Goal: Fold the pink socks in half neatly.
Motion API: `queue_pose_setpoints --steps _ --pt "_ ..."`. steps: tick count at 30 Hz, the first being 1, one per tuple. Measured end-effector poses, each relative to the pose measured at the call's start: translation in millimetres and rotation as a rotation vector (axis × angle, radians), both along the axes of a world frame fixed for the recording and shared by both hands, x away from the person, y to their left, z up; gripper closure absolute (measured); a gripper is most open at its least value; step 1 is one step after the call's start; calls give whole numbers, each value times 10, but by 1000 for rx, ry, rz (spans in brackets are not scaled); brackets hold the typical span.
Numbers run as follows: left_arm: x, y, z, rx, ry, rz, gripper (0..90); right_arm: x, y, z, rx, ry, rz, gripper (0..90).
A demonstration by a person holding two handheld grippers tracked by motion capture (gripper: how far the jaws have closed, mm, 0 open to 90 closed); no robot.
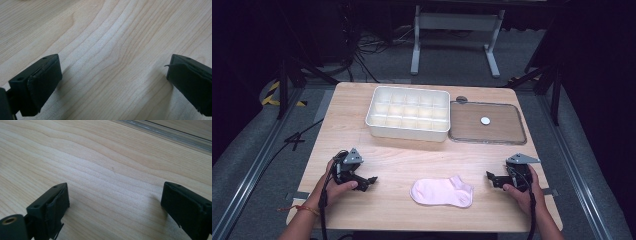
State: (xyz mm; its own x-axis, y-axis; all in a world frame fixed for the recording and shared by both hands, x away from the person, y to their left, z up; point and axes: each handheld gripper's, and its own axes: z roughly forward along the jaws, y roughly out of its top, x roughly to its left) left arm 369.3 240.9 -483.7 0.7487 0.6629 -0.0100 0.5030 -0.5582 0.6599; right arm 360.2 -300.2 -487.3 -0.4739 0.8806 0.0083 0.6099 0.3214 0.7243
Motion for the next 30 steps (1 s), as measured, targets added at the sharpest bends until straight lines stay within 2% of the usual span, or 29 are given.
queue_pose_setpoints --steps 6,12,22,23,24,25,26,30 --pt "-1 0 0 0 0 1 1 -2 -4 0 -1 0 5 84" --pt "-8 -5 -4 -6 -1 9 3 1 -36 9 -4 10 37 92" --pt "-18 -11 -3 -7 4 21 3 3 -43 11 -1 9 41 97" --pt "-15 -10 -2 -3 1 18 3 3 -45 13 1 9 43 112" --pt "-14 -12 -4 -7 0 18 3 0 -52 25 13 11 49 177" --pt "-19 -12 -3 -6 3 22 3 0 -61 38 27 10 56 204" --pt "-19 -12 -3 -7 4 23 3 -11 -59 72 42 -3 57 177" --pt "-19 -16 -4 -8 2 24 3 -54 -14 162 63 -33 85 227"
